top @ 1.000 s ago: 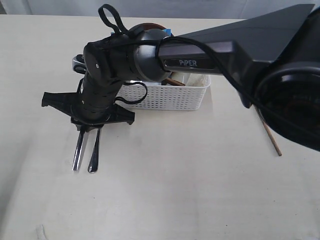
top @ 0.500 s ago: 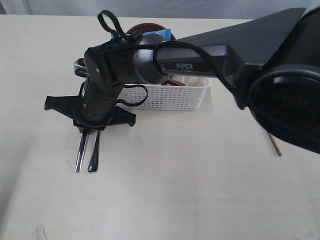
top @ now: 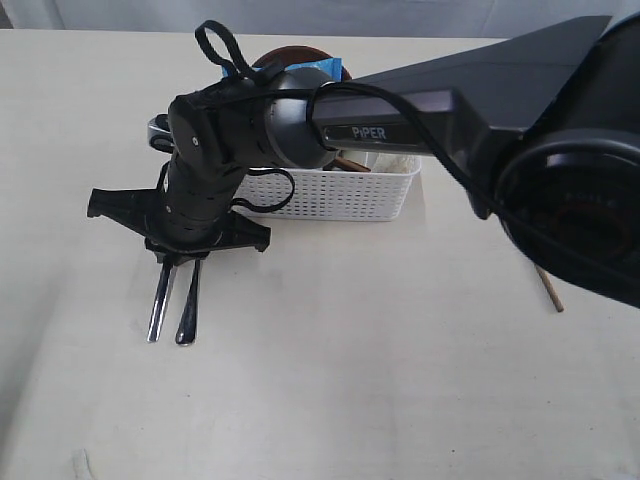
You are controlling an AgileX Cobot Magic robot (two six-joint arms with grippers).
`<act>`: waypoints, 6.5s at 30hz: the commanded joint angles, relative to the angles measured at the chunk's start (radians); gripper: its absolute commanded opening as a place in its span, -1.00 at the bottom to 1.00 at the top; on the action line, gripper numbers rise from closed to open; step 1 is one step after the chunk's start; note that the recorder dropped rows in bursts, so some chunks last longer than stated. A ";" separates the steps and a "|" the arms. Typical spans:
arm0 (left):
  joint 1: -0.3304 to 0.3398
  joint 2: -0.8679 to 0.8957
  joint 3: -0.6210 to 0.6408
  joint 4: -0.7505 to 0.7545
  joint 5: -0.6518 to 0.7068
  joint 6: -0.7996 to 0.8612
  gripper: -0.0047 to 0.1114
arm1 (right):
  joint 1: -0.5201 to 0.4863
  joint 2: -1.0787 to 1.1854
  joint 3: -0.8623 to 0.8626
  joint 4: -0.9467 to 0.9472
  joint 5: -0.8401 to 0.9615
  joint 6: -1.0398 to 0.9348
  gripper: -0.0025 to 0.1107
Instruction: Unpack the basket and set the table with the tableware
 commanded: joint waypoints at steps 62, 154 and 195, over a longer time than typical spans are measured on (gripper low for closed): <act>0.001 -0.004 0.003 -0.011 -0.011 0.001 -0.92 | -0.285 -0.171 -0.151 -0.089 0.310 -1.141 0.06; 0.001 -0.004 0.003 -0.007 -0.011 0.001 -0.92 | -0.926 -0.354 0.039 0.397 0.463 -1.108 -0.24; 0.001 -0.004 0.003 -0.010 -0.011 0.001 -0.92 | -0.528 -0.059 -0.368 0.124 0.516 -1.107 0.08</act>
